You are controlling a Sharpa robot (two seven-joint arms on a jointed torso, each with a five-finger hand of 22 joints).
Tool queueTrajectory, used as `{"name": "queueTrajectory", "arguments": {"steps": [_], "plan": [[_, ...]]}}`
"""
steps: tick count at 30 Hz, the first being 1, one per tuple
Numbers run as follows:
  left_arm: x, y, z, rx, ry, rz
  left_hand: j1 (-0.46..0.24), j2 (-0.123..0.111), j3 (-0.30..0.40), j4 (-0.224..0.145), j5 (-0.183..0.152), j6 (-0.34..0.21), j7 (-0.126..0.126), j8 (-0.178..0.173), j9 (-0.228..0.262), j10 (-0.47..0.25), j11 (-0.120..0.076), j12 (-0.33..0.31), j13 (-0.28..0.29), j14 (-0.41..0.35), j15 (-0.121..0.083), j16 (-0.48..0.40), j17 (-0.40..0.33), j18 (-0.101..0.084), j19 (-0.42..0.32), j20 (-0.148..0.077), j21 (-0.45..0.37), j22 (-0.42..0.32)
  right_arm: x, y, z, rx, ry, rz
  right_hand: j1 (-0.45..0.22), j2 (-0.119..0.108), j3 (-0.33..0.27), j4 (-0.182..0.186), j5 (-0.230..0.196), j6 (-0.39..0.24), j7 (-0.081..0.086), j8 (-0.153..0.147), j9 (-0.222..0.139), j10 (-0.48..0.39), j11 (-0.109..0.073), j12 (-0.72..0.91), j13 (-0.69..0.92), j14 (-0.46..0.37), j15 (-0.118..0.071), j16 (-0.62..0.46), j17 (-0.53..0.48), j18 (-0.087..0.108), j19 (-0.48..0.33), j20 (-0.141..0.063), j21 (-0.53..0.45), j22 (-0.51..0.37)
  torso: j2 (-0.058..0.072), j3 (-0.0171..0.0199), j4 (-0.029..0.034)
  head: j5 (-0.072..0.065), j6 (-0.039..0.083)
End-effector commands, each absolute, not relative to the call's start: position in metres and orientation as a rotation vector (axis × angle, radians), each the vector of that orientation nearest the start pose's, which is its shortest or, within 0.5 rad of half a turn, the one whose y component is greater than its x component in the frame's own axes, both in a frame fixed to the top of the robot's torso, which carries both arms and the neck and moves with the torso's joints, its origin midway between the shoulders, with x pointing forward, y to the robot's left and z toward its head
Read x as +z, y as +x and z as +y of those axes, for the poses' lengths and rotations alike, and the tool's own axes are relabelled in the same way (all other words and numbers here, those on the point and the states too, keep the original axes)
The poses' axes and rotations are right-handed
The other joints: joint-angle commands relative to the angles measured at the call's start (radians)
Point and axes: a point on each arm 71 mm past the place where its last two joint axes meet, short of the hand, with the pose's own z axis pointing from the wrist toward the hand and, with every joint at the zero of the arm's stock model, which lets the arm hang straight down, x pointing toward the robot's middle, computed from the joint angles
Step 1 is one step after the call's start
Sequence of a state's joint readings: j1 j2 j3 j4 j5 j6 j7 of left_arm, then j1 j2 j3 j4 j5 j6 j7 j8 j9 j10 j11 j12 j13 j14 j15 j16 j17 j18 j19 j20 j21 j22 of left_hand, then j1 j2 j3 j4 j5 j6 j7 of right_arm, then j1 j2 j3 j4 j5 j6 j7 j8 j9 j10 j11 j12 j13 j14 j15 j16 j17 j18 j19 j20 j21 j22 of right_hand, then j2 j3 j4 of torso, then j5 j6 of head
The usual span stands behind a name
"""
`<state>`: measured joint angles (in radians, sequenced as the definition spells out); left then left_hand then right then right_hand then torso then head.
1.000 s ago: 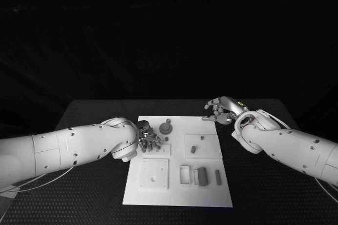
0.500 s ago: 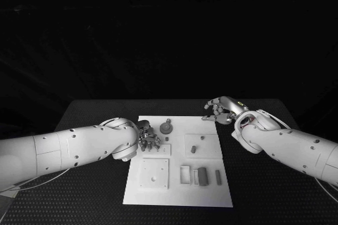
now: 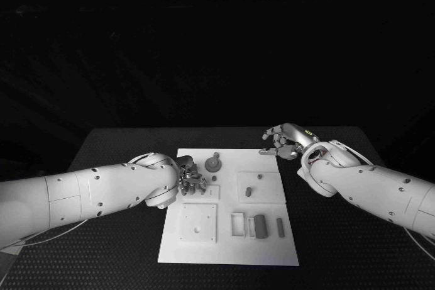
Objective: Assemble the parts on the task board
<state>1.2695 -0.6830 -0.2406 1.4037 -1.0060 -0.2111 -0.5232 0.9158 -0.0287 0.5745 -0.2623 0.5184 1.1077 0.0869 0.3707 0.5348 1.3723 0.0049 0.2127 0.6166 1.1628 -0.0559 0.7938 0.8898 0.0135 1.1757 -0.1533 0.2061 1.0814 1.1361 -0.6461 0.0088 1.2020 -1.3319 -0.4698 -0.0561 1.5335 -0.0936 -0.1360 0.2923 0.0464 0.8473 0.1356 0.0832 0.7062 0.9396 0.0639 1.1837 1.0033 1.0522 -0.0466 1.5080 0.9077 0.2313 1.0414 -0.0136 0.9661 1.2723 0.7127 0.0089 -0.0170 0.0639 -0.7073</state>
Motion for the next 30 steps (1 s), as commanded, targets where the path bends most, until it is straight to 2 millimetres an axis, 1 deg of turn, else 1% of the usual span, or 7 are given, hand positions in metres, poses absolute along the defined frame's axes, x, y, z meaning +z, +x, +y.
{"name": "queueTrajectory", "arguments": {"steps": [1,5,10,25,30], "plan": [[-0.2538,0.4899,0.1837,-0.363,-0.316,2.143,0.013,0.001,0.019,-0.014,0.004,0.035,-0.032,0.006,0.036,0.015,-0.013,0.007,0.001,-0.002,-0.006,0.005,-0.001,-0.013,0.003,-0.005,0.006,0.002,-0.2119,0.536,-0.1988,0.631,0.087,1.565,-0.005,-0.007,0.007,0.001,0.0,-0.035,0.043,0.002,0.001,-0.005,0.001,0.002,-0.001,-0.004,0.004,-0.005,-0.002,0.026,0.0,-0.003,-0.003,-0.001,0.0,0.0002,0.0004,-0.001,-0.001],[-0.2548,0.4898,0.182,-0.36,-0.298,2.13,0.013,0.001,0.019,-0.014,0.004,0.035,-0.032,0.006,0.036,0.015,-0.014,0.007,0.002,-0.002,-0.006,0.006,-0.001,-0.013,0.004,-0.005,0.006,0.003,-0.2119,0.5359,-0.1988,0.631,0.087,1.565,-0.006,-0.007,0.007,0.001,0.0,-0.035,0.042,0.002,0.001,-0.005,0.001,0.002,-0.001,-0.004,0.004,-0.005,-0.002,0.026,0.0,-0.003,-0.003,-0.001,0.0,0.0006,0.0008,-0.001,-0.002],[-0.2556,0.4895,0.1817,-0.358,-0.294,2.128,0.013,0.001,0.019,-0.014,0.004,0.036,-0.032,0.006,0.036,0.015,-0.014,0.008,0.002,-0.002,-0.006,0.007,-0.002,-0.013,0.004,-0.006,0.006,0.003,-0.212,0.536,-0.199,0.63,0.087,1.566,-0.006,-0.007,0.008,0.001,0.0,-0.035,0.042,0.002,0.001,-0.005,0.001,0.002,-0.002,-0.004,0.004,-0.005,-0.002,0.027,0.0,-0.003,-0.003,-0.001,0.0,0.0002,-0.0001,-0.002,-0.001],[-0.2561,0.4904,0.1824,-0.339,-0.274,2.117,0.013,-0.002,0.019,-0.012,0.005,0.036,-0.033,0.008,0.037,0.016,-0.014,0.011,0.003,-0.001,-0.007,0.01,-0.004,-0.013,0.005,-0.006,0.006,0.006,-0.2121,0.5359,-0.1996,0.629,0.087,1.567,-0.009,-0.007,0.009,0.001,0.0,-0.035,0.042,0.002,0.002,-0.005,0.001,0.002,-0.002,-0.004,0.004,-0.005,-0.003,0.027,0.0,-0.002,-0.003,-0.001,0.0,-0.0004,0.0012,0.0,-0.004],[-0.2578,0.4895,0.1813,-0.333,-0.269,2.129,0.012,-0.003,0.019,-0.011,0.005,0.037,-0.033,0.008,0.037,0.016,-0.014,0.012,0.003,-0.001,-0.007,0.011,-0.004,-0.013,0.006,-0.006,0.006,0.007,-0.2123,0.536,-0.1996,0.629,0.086,1.57,-0.01,-0.007,0.009,0.001,0.0,-0.035,0.042,0.002,0.002,-0.005,0.001,0.002,-0.003,-0.005,0.004,-0.005,-0.003,0.027,0.0,-0.002,-0.003,-0.001,0.0,0.0001,0.0003,0.001,-0.005]]}}
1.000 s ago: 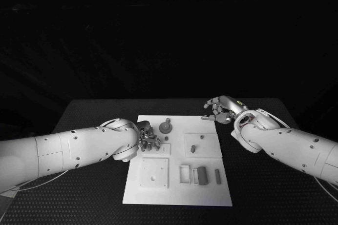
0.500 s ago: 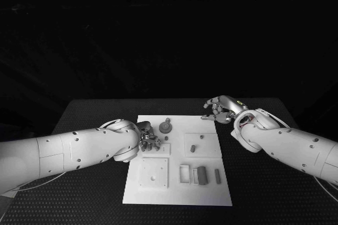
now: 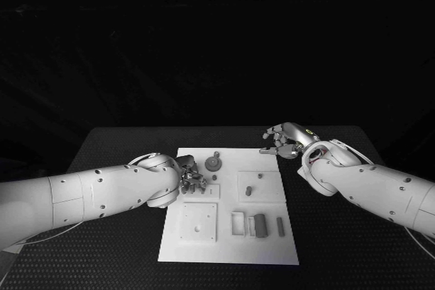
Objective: Assemble the parts on the task board
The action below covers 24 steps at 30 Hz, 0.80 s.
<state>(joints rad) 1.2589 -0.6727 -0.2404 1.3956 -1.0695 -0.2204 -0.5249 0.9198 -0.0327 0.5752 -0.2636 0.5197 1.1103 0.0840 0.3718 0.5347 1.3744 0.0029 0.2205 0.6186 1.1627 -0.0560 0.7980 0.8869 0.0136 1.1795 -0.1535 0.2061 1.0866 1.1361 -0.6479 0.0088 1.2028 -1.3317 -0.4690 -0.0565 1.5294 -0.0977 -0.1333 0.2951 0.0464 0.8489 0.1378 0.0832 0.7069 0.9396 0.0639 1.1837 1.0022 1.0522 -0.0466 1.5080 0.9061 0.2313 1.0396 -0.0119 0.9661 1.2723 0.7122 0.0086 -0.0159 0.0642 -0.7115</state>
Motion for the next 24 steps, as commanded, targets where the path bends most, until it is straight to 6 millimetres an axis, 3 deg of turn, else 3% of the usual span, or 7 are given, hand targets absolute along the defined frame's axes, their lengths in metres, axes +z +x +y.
{"name": "queueTrajectory", "arguments": {"steps": [1,24], "plan": [[-0.258,0.4895,0.1813,-0.332,-0.27,2.13,0.008,0.001,0.018,-0.01,0.004,0.034,-0.03,0.007,0.037,0.014,-0.012,0.004,0.001,-0.001,-0.007,0.007,-0.001,-0.013,0.002,-0.006,0.006,0.002,-0.2123,0.536,-0.1997,0.629,0.086,1.57,-0.006,-0.003,0.006,-0.001,0.0,-0.036,0.04,0.002,0.002,-0.005,0.001,0.003,-0.001,-0.005,0.004,-0.005,-0.001,0.027,0.001,-0.004,-0.003,-0.001,0.0,0.0004,-0.0009,0.001,0.0],[-0.2614,0.489,0.1786,-0.308,-0.211,2.144,0.007,-0.005,0.019,-0.005,0.002,0.03,-0.029,0.006,0.037,0.008,-0.011,0.006,0.002,-0.005,-0.007,0.01,-0.006,-0.014,0.0,-0.006,0.003,0.005,-0.2125,0.5361,-0.2003,0.627,0.087,1.572,-0.009,-0.003,0.008,-0.002,0.0,-0.037,0.04,0.002,0.002,-0.006,0.001,0.003,-0.002,-0.005,0.004,-0.005,-0.002,0.027,0.001,-0.003,-0.003,-0.001,0.0,0.0009,-0.0014,0.002,-0.005]]}}
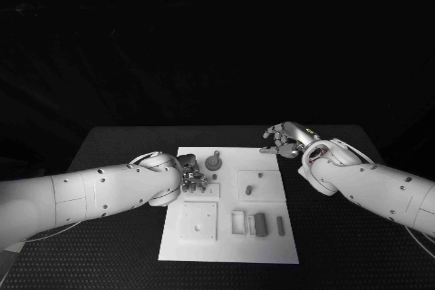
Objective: Assemble the parts on the task board
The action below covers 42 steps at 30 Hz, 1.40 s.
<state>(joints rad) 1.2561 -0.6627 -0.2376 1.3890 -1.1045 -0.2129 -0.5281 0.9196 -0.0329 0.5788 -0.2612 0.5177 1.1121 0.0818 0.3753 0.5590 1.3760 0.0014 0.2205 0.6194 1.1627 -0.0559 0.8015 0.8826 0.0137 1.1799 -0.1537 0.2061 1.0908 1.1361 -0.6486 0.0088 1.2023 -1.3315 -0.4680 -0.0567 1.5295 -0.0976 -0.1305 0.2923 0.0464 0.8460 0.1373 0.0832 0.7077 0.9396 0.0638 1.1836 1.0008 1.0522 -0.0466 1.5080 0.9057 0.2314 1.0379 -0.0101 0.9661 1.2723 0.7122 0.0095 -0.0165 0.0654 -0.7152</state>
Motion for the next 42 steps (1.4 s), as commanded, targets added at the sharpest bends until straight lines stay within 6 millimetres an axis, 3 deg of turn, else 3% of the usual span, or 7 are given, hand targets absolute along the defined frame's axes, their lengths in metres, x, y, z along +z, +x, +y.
{"name": "queueTrajectory", "arguments": {"steps": [1,16,28,38,42], "plan": [[-0.2617,0.4889,0.1787,-0.308,-0.212,2.148,0.007,-0.005,0.015,-0.007,0.004,0.028,-0.027,0.003,0.013,0.006,-0.01,0.006,0.001,-0.006,-0.007,0.006,-0.002,-0.014,-0.001,-0.005,0.003,0.001,-0.2126,0.5361,-0.2003,0.627,0.087,1.573,-0.01,-0.003,0.005,0.001,0.0,-0.034,0.041,0.002,0.002,-0.006,0.001,0.003,-0.001,-0.005,0.004,-0.005,-0.001,0.027,0.003,-0.005,-0.003,-0.001,0.0,0.0001,-0.0008,0.0,-0.001],[-0.2633,0.4878,0.1801,-0.301,-0.223,2.174,0.009,-0.026,0.013,0.001,-0.016,0.025,-0.026,0.004,0.014,0.001,-0.009,0.01,0.003,-0.011,-0.005,0.012,-0.01,-0.014,-0.002,-0.004,-0.001,0.007,-0.2129,0.5363,-0.2009,0.625,0.088,1.576,-0.013,-0.005,0.007,0.001,0.0,-0.035,0.041,0.001,0.002,-0.007,0.002,0.003,-0.002,-0.007,0.004,-0.005,-0.002,0.027,0.001,-0.004,-0.004,-0.001,0.0,-0.0006,0.0002,0.004,-0.006],[-0.2639,0.4867,0.1807,-0.299,-0.225,2.186,0.003,-0.053,0.007,0.029,-0.039,0.024,-0.027,0.007,0.015,-0.002,-0.009,0.017,0.004,-0.012,-0.006,0.021,-0.019,-0.014,0.001,-0.005,-0.006,0.014,-0.2132,0.5364,-0.2011,0.625,0.088,1.58,-0.015,-0.004,0.008,0.001,0.0,-0.035,0.041,0.0,0.003,-0.008,0.002,0.003,-0.003,-0.007,0.004,-0.005,-0.003,0.027,0.001,-0.004,-0.004,-0.002,0.0,-0.0005,-0.0004,0.005,-0.006],[-0.2649,0.486,0.1818,-0.304,-0.245,2.201,0.003,-0.059,0.007,0.038,-0.043,0.023,-0.027,0.008,0.015,-0.003,-0.009,0.019,0.005,-0.014,-0.006,0.023,-0.022,-0.013,0.001,-0.005,-0.008,0.016,-0.2135,0.5365,-0.2012,0.623,0.089,1.583,-0.017,-0.005,0.009,0.001,0.0,-0.036,0.041,0.0,0.003,-0.009,0.002,0.003,-0.003,-0.008,0.004,-0.006,-0.003,0.027,0.0,-0.004,-0.005,-0.002,0.0,-0.0004,0.0002,0.005,-0.008],[-0.2654,0.4858,0.1828,-0.307,-0.261,2.207,0.017,-0.049,0.012,0.035,-0.042,0.023,-0.028,0.009,0.016,-0.004,-0.01,0.022,0.005,-0.015,-0.007,0.027,-0.025,-0.013,0.001,-0.006,-0.009,0.018,-0.2135,0.5365,-0.201,0.623,0.089,1.584,-0.018,-0.005,0.01,0.001,0.0,-0.036,0.042,0.0,0.003,-0.009,0.002,0.003,-0.004,-0.008,0.004,-0.006,-0.003,0.027,0.0,-0.004,-0.005,-0.002,0.0,-0.0001,-0.0002,0.006,-0.008]]}}
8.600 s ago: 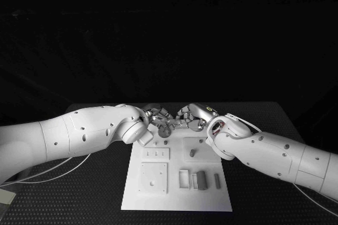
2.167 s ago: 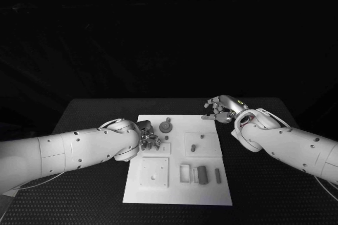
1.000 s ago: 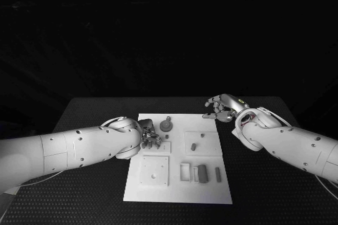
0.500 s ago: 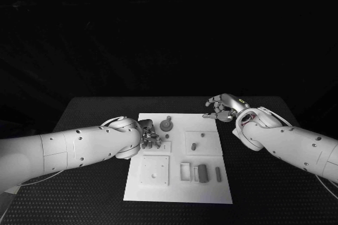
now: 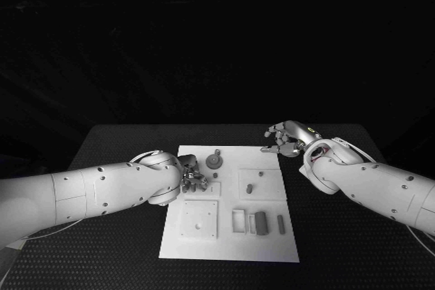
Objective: Assemble the parts on the task board
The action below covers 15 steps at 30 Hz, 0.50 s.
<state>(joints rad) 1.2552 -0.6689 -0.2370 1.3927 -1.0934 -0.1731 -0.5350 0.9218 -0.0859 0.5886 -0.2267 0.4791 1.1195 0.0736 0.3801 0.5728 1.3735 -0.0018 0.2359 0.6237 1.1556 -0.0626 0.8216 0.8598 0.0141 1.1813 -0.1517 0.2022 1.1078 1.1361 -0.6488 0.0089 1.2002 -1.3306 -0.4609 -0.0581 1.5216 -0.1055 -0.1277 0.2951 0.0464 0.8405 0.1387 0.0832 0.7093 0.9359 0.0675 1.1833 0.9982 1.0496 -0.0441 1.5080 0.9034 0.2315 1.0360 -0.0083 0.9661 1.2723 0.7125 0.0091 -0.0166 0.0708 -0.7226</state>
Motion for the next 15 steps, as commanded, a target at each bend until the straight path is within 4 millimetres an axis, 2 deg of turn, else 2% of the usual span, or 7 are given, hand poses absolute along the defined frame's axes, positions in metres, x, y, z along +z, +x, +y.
{"name": "queueTrajectory", "arguments": {"steps": [1,7,15], "plan": [[-0.2656,0.4857,0.1834,-0.309,-0.272,2.211,0.02,0.008,0.003,-0.003,-0.003,0.016,-0.02,0.004,0.002,-0.002,-0.007,0.007,0.001,-0.008,0.0,0.008,-0.003,-0.014,0.0,-0.008,-0.006,0.003,-0.2136,0.5366,-0.2012,0.622,0.089,1.584,-0.01,0.003,0.007,-0.002,0.0,-0.03,0.04,0.0,0.002,-0.006,-0.002,0.003,-0.001,-0.006,0.002,-0.006,-0.001,0.027,0.002,-0.005,-0.005,-0.002,0.0,0.0002,-0.0003,0.001,0.0],[-0.2661,0.4863,0.1855,-0.308,-0.293,2.212,0.034,0.027,0.004,-0.017,0.001,0.017,-0.02,0.007,0.004,-0.003,-0.007,0.011,0.002,-0.009,0.0,0.014,-0.007,-0.014,0.001,-0.008,-0.008,0.008,-0.2137,0.5367,-0.2016,0.621,0.09,1.585,-0.01,0.003,0.007,-0.002,0.0,-0.03,0.04,0.0,0.002,-0.006,-0.002,0.003,-0.001,-0.006,0.002,-0.006,-0.001,0.027,0.001,-0.005,-0.005,-0.002,0.0,-0.0003,0.0003,0.001,0.0],[-0.267,0.4869,0.1881,-0.309,-0.32,2.221,0.034,0.035,0.002,-0.02,0.001,0.018,-0.02,0.008,0.004,-0.003,-0.007,0.013,0.003,-0.01,0.0,0.016,-0.008,-0.014,0.001,-0.008,-0.009,0.01,-0.2139,0.5368,-0.2017,0.62,0.09,1.587,-0.011,0.003,0.009,-0.002,0.0,-0.03,0.04,-0.001,0.002,-0.006,-0.002,0.003,-0.002,-0.006,0.002,-0.006,-0.002,0.028,0.001,-0.005,-0.005,-0.002,0.0,-0.0006,0.0004,0.001,-0.001]]}}
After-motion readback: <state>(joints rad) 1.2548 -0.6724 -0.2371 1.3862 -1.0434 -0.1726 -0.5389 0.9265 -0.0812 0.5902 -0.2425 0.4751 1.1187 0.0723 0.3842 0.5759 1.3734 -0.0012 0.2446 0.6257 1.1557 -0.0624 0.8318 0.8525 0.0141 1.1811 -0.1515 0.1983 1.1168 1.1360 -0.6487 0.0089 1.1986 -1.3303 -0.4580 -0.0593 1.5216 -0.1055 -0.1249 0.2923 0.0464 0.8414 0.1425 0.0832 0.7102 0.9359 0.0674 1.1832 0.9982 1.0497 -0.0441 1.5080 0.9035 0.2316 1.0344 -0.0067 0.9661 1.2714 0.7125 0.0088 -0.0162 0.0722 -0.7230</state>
